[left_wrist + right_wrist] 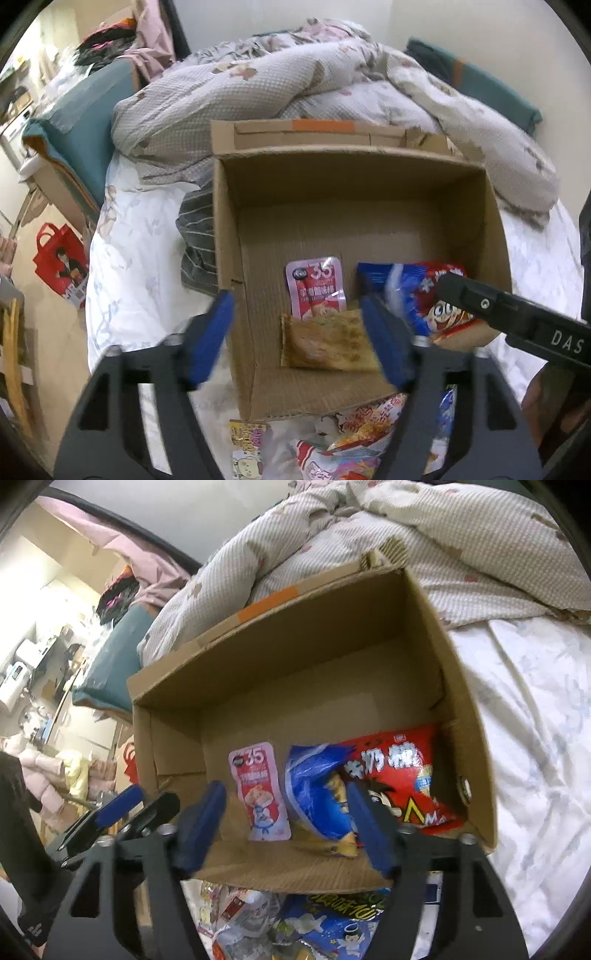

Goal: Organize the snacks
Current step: 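Lower both packets into the box and open both tools, then grasp the white printed bag with the right tool while the left tool reaches the yellow bear bar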

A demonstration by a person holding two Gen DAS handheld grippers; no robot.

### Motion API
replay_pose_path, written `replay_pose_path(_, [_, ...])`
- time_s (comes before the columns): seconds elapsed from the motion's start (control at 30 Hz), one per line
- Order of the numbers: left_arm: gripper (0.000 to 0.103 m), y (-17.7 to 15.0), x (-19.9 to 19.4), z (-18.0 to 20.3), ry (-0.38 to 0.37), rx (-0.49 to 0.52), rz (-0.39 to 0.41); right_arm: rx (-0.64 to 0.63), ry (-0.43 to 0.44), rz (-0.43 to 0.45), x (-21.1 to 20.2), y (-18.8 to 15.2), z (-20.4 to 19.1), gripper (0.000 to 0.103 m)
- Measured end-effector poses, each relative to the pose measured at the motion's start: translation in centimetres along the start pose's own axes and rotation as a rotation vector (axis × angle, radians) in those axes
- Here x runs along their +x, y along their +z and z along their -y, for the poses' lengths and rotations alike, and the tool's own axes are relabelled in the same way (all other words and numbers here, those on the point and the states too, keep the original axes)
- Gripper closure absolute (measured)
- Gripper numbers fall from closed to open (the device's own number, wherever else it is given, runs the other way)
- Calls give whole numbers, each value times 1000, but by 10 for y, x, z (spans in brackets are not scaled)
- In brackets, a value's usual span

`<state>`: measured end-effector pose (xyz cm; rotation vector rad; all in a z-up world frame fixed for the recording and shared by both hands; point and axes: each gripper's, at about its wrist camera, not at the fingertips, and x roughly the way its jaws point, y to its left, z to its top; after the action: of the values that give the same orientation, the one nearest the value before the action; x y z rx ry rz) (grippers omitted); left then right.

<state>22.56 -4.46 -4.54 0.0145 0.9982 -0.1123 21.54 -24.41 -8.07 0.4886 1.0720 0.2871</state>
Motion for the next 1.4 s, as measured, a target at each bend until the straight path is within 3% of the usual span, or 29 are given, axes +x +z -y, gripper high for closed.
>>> replay_pose_path(0.43, [26, 0, -9, -12, 7, -45, 31, -14, -4, 11, -7, 1, -2, 30])
replay_pose_path(0.6, [26, -1, -24, -17, 18, -66, 71, -81, -47, 69, -22, -1, -15, 30])
replay_pose_path(0.87, [26, -9, -55, -23, 40, -49, 126, -114, -25, 91, -50, -15, -24, 30])
replay_pose_path(1.4, [26, -54, -85, -53, 24, -116, 49, -56, 11, 43, -78, -54, -13, 30])
